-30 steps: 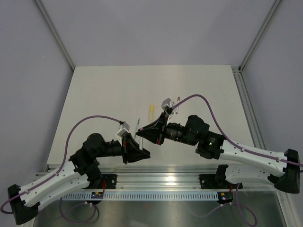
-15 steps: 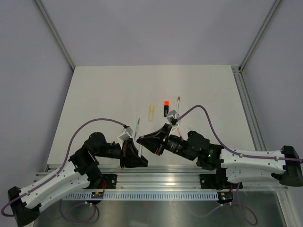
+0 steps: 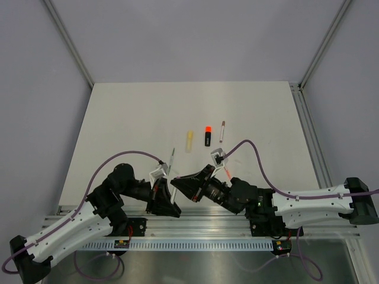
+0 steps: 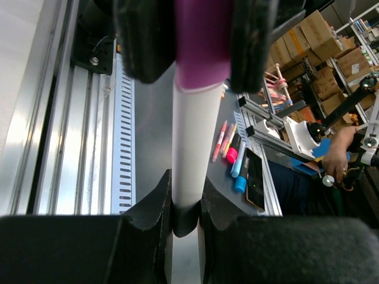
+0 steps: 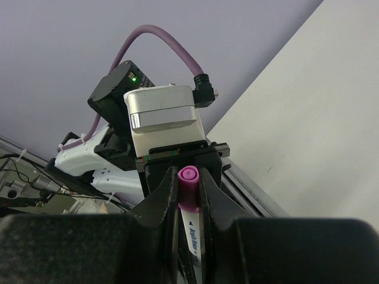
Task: Insert the pens into the pen caps
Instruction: Press the pen cap onto the pen.
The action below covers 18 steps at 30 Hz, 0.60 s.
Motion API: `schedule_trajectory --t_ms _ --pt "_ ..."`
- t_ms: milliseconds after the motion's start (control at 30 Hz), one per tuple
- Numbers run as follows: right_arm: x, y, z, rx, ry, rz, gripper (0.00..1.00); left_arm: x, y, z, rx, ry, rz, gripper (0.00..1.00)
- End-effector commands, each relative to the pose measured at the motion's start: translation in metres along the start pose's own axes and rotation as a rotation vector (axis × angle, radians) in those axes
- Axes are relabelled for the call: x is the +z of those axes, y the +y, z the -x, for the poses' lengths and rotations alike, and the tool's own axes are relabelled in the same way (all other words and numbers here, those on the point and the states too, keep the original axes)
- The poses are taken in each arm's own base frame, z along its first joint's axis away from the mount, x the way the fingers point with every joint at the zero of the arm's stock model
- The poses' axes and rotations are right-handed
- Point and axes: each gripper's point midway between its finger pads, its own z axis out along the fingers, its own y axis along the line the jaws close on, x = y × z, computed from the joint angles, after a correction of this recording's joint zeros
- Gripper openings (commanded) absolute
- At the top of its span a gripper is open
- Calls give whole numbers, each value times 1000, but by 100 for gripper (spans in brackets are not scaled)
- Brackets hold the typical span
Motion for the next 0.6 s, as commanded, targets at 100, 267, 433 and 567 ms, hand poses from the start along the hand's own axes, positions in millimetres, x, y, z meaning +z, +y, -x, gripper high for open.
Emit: schedule_trajectory --t_ms 100,267,433,567 --pt "-128 -75 -197 -206 880 -142 0 -39 -56 175 381 -570 121 0" --pt "-120 -71 -167 -277 793 -141 0 -47 -73 181 367 -599 46 0" --pt "-99 -62 -147 -404 715 -104 0 -45 -85 185 343 -601 -36 0" --pt "-74 -41 -151 -401 689 -38 0 -45 -85 189 339 -610 -44 0"
